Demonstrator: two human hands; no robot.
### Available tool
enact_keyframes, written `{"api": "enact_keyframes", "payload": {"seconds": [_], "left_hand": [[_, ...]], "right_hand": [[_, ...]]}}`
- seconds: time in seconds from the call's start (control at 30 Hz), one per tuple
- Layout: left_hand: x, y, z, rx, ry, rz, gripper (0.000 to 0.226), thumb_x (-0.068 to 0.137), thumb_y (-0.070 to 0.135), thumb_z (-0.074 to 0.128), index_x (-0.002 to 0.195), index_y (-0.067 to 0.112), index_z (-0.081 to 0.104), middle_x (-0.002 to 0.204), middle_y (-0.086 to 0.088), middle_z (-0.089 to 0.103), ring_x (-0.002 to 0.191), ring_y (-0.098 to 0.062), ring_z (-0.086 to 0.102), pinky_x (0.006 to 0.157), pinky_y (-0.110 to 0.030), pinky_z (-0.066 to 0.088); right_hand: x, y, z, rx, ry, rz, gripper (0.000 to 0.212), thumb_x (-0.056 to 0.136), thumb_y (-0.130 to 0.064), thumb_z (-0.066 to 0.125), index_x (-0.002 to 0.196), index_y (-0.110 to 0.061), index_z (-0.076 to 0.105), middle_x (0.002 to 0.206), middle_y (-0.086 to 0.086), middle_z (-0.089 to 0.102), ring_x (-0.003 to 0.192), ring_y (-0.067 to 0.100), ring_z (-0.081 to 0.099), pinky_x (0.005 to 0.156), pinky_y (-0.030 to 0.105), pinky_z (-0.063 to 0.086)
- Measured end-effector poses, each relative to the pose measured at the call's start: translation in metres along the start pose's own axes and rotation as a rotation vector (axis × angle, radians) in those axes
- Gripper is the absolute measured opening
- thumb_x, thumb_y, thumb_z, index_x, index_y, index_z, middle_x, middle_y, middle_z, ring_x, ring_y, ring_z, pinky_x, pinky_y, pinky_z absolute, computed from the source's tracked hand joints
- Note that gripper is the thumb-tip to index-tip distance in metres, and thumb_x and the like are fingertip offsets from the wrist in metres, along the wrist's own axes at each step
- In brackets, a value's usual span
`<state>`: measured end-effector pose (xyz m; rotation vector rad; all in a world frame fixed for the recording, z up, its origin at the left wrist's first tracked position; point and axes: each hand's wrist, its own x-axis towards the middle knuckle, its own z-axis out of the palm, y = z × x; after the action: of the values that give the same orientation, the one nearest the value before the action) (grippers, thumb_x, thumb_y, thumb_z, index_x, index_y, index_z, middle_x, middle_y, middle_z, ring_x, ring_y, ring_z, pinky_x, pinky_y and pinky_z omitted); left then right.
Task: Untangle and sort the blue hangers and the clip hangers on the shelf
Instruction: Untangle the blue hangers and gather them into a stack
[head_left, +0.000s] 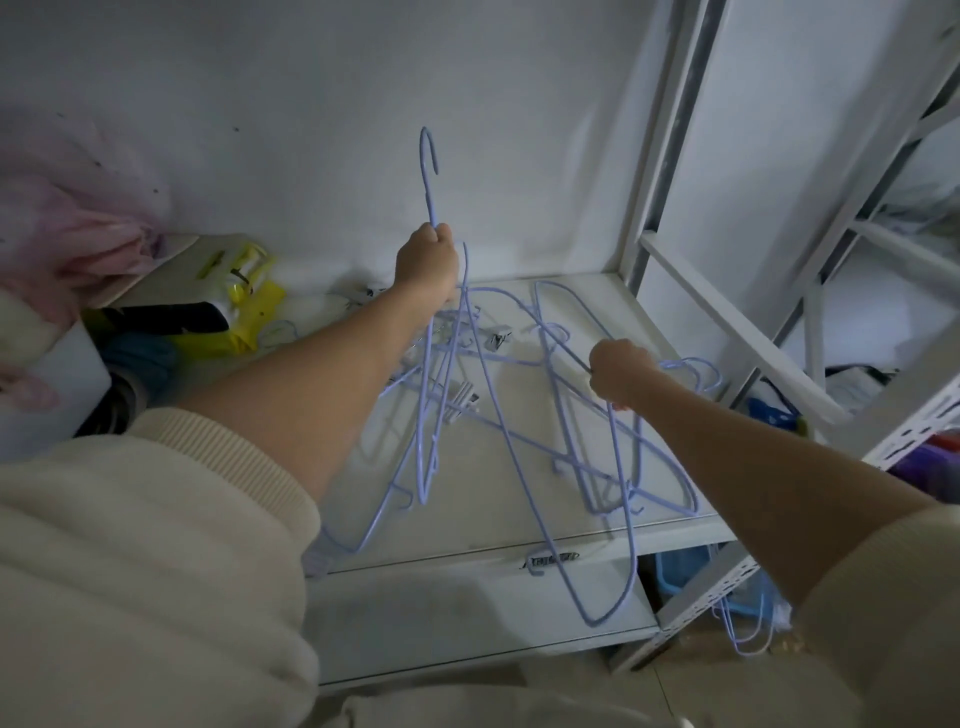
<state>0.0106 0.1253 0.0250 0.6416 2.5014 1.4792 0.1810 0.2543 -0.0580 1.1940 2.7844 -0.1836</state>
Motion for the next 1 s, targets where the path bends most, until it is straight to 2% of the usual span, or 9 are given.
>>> {"api": "enact_keyframes", "payload": {"seconds": [0.1,0.23,0.4,0.6,0.67,0.73,0.8,0.9,1.0], "left_hand": [[-0.004,0.001,-0.01,-0.003,0.017,0.0,0.044,0.099,0.023,0.024,0.118,-0.004,0.052,0.125,-0.026,0.057,0.105,-0.042,0.061,0.091,-0.046,0.051],[-0.004,0.003,-0.03,0.036,0.069,0.016,0.045,0.1,0.023,0.025,0.122,-0.006,0.051,0.132,-0.027,0.053,0.113,-0.042,0.059,0.097,-0.044,0.048],[0.0,-0.002,-0.057,0.135,0.142,0.047,0.046,0.099,0.024,0.024,0.122,-0.005,0.052,0.129,-0.027,0.056,0.113,-0.043,0.06,0.098,-0.043,0.047],[-0.01,-0.004,-0.066,0.09,0.049,0.025,0.048,0.094,0.028,0.029,0.117,-0.005,0.056,0.123,-0.033,0.058,0.112,-0.046,0.059,0.096,-0.051,0.051],[-0.013,-0.003,-0.066,0.079,0.035,0.046,0.044,0.093,0.026,0.031,0.111,-0.004,0.058,0.117,-0.033,0.061,0.106,-0.046,0.061,0.09,-0.049,0.054],[-0.018,-0.002,-0.069,0.044,0.004,0.071,0.034,0.093,0.022,0.033,0.091,0.004,0.061,0.09,-0.026,0.066,0.079,-0.041,0.062,0.065,-0.037,0.057],[-0.022,-0.002,-0.072,-0.031,-0.062,0.071,0.028,0.094,0.019,0.033,0.072,0.015,0.049,0.062,-0.011,0.051,0.051,-0.027,0.046,0.042,-0.021,0.04],[-0.023,-0.008,-0.074,-0.118,-0.188,0.085,0.027,0.096,0.018,0.033,0.073,0.015,0.046,0.052,-0.008,0.057,0.042,-0.02,0.05,0.046,-0.023,0.042],[-0.027,-0.012,-0.077,-0.199,-0.322,0.071,0.024,0.098,0.018,0.034,0.086,0.01,0.053,0.065,-0.009,0.069,0.062,-0.022,0.066,0.057,-0.026,0.053]], "right_hand": [[0.001,-0.004,-0.011,0.004,0.096,-0.039,0.025,0.089,-0.001,0.045,0.107,0.0,0.061,0.113,0.02,0.063,0.105,0.037,0.062,0.081,0.034,0.05],[-0.004,-0.015,-0.03,0.082,0.205,-0.054,0.028,0.089,-0.005,0.045,0.113,0.002,0.059,0.12,0.024,0.059,0.11,0.04,0.059,0.087,0.036,0.049],[-0.006,-0.022,-0.05,0.207,0.322,-0.03,0.031,0.098,-0.016,0.035,0.104,0.002,0.06,0.108,0.026,0.062,0.102,0.041,0.059,0.073,0.035,0.04],[-0.006,-0.045,-0.071,0.274,0.518,-0.25,0.011,0.082,-0.002,0.046,0.086,0.006,0.053,0.096,0.029,0.061,0.091,0.042,0.057,0.07,0.039,0.038],[-0.006,-0.055,-0.081,0.306,0.569,-0.34,0.019,0.07,0.011,0.045,0.086,0.002,0.05,0.088,0.023,0.053,0.08,0.036,0.05,0.065,0.032,0.023],[-0.007,-0.063,-0.089,0.33,0.637,-0.445,0.031,0.059,0.016,0.041,0.081,-0.006,0.041,0.081,0.013,0.043,0.072,0.026,0.037,0.062,0.028,0.01],[-0.006,-0.075,-0.096,0.375,0.7,-0.592,0.031,0.049,0.009,0.036,0.075,-0.009,0.036,0.073,0.01,0.038,0.065,0.024,0.031,0.061,0.029,0.007],[-0.005,-0.099,-0.105,0.473,0.731,-0.742,0.024,0.046,0.005,0.037,0.065,-0.01,0.031,0.059,0.009,0.029,0.058,0.024,0.019,0.061,0.032,0.014],[-0.01,-0.129,-0.11,0.52,0.78,-0.863,0.026,0.046,0.007,0.041,0.059,-0.012,0.027,0.053,0.007,0.023,0.057,0.023,0.012,0.06,0.022,0.02]]}}
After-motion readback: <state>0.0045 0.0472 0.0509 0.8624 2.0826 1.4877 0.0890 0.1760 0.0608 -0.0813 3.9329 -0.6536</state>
